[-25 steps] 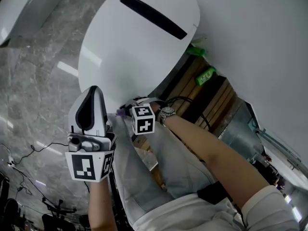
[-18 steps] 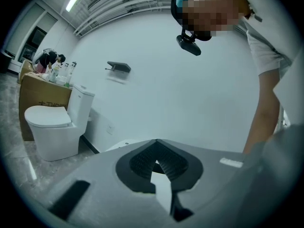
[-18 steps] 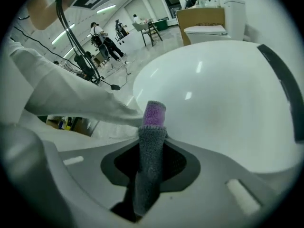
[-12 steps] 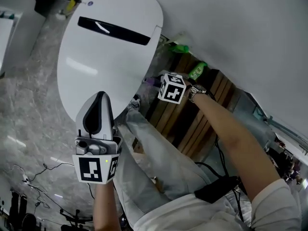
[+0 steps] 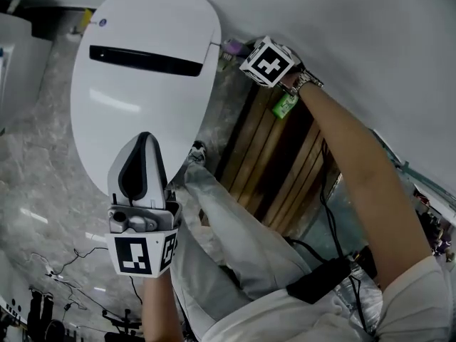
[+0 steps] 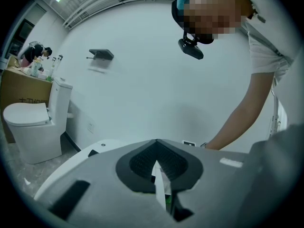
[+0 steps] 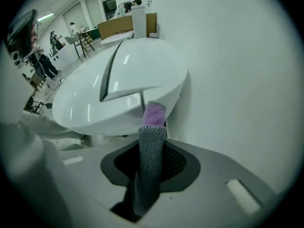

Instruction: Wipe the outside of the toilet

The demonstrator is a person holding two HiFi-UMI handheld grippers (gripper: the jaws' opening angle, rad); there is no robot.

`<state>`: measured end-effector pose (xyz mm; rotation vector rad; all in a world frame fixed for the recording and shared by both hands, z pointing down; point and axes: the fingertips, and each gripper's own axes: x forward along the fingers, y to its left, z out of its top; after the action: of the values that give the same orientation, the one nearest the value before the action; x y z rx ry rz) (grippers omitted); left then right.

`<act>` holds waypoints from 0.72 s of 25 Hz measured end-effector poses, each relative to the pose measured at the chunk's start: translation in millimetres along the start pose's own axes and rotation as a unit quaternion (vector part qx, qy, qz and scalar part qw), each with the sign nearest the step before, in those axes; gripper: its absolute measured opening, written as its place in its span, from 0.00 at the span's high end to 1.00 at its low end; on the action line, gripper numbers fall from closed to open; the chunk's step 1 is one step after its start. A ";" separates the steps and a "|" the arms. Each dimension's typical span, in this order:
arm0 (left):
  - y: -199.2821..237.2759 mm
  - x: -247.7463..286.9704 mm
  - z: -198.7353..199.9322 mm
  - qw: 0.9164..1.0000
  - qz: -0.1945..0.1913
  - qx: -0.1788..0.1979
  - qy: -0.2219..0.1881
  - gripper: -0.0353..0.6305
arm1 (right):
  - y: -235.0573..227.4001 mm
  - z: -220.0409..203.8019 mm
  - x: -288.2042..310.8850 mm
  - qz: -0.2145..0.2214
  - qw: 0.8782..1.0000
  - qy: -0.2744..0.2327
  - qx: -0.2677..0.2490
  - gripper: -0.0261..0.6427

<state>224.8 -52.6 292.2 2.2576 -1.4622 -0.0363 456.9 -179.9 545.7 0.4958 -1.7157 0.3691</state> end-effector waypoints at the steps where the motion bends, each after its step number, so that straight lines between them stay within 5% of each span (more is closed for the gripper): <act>1: 0.1 3.4 -0.7 1.000 0.001 0.000 0.002 0.94 | -10.9 4.2 2.5 -0.007 1.000 0.002 -0.002 0.82; 10: 18.4 5.1 -17.6 0.999 0.025 -0.006 0.019 0.94 | -73.5 35.9 28.9 -0.068 0.997 0.008 0.023 0.82; 18: 30.5 -6.6 -30.8 0.999 0.025 -0.015 0.026 0.94 | -40.6 51.7 42.2 -0.037 0.999 0.005 -0.009 0.82</act>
<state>203.5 -46.3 330.1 2.1806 -1.4801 0.0157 427.6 -245.8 575.7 0.5418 -1.6852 0.3023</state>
